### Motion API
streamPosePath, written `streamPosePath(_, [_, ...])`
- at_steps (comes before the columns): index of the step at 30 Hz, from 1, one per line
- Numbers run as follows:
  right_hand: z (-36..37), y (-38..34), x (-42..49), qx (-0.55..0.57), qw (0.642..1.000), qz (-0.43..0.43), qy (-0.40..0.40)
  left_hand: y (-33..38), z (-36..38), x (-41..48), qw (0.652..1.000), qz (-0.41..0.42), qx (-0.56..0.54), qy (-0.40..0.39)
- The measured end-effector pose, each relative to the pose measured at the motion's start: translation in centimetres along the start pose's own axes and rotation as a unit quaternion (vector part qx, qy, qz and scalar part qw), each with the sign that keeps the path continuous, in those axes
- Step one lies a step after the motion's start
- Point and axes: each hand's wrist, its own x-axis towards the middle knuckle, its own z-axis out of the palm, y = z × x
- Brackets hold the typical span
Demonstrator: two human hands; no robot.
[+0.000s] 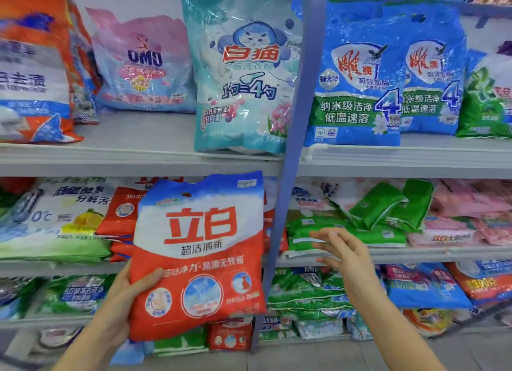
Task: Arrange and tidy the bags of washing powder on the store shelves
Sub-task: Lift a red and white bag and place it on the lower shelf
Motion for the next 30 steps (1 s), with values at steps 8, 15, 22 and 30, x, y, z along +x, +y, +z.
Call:
streamPosePath(8, [1.8, 0.8, 5.1, -0.013, 0.999, 0.041, 0.002, 2.5, 1.1, 6.9, 0.998, 0.02, -0.004, 0.06])
streamPosePath(15, [4.8, 2.7, 12.5, -0.005, 0.99, 0.119, -0.073, 2.8, 7.4, 14.8, 0.998, 0.0, -0.021, 0.057])
streamPosePath(22, [6.4, 7.1, 16.4, -0.264, 0.948, 0.115, -0.137, -1.0, 9.9, 19.5, 0.977, 0.012, 0.203, 0.066])
streamPosePath(30, [6.4, 8.0, 14.1, -0.563, 0.814, -0.111, -0.084, -2.7, 10.4, 18.2, 0.785, 0.285, 0.518, 0.186])
